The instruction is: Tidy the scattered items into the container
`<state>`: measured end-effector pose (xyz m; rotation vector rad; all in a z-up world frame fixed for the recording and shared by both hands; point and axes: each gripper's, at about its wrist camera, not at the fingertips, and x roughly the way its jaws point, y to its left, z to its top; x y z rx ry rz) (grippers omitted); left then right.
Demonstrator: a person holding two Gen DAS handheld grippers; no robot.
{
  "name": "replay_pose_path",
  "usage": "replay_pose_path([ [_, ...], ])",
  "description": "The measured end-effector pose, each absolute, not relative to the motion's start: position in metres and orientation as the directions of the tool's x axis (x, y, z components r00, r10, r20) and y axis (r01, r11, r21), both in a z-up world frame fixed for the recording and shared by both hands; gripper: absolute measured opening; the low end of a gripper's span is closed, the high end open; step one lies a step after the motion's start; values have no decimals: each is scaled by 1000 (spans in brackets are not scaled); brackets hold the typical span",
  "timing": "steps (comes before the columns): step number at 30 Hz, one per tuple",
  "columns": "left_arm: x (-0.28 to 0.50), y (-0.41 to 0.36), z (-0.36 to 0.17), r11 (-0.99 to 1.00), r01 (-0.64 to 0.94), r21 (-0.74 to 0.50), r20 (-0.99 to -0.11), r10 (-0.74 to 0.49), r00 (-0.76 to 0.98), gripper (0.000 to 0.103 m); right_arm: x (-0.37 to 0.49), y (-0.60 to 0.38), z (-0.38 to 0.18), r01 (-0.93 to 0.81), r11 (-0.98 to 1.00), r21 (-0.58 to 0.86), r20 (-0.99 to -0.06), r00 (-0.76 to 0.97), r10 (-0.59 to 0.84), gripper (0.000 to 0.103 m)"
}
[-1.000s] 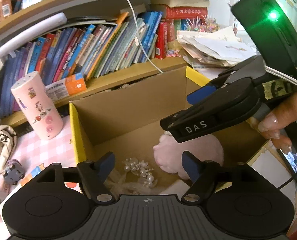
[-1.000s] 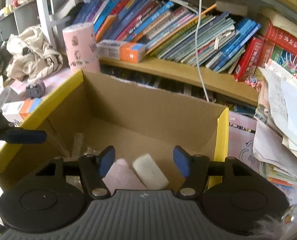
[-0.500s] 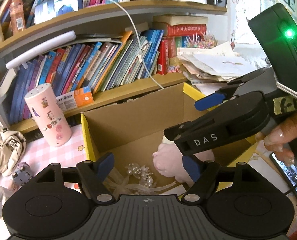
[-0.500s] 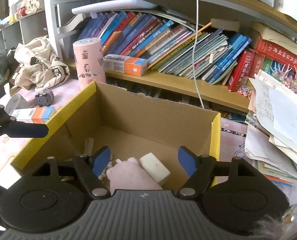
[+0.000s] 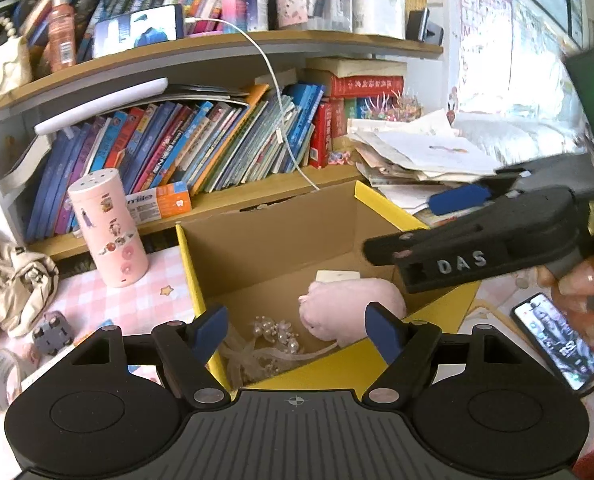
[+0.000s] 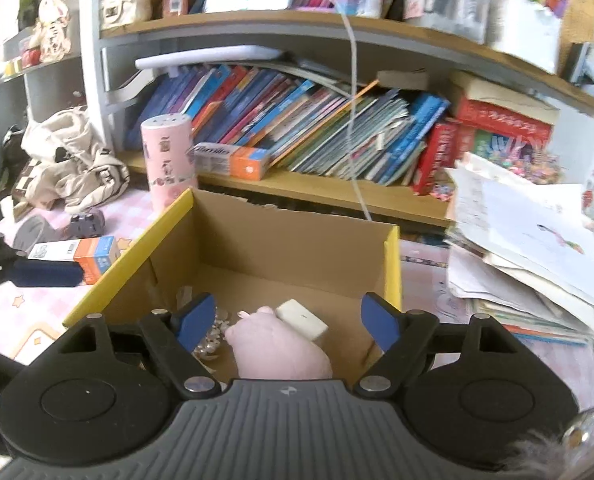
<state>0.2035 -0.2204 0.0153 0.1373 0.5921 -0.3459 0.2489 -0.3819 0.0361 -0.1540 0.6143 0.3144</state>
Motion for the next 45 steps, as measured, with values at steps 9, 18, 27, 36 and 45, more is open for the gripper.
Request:
replay_pose_path([
  [9,180,-198,19,928,372,6,-550,-308,776,83,209,-375,35,-257,965,-58,-574,799,179,83],
  [18,163,-164,14,930,367,-17,-562,-312,766,83,177,-354,27,-186,981,-55,-588,800,118,88],
  [27,138,-127,11,930,365,-35,-573,-318,755,84,142,-321,22,-121,992,-41,-587,806,74,95],
  [36,114,-98,11,928,370,-37,-574,-323,752,87,103,-288,13,-84,996,-38,-598,800,45,99],
  [45,92,-67,8,935,351,-46,-579,-311,754,91,77,-257,9,-56,998,-29,-601,799,27,102],
])
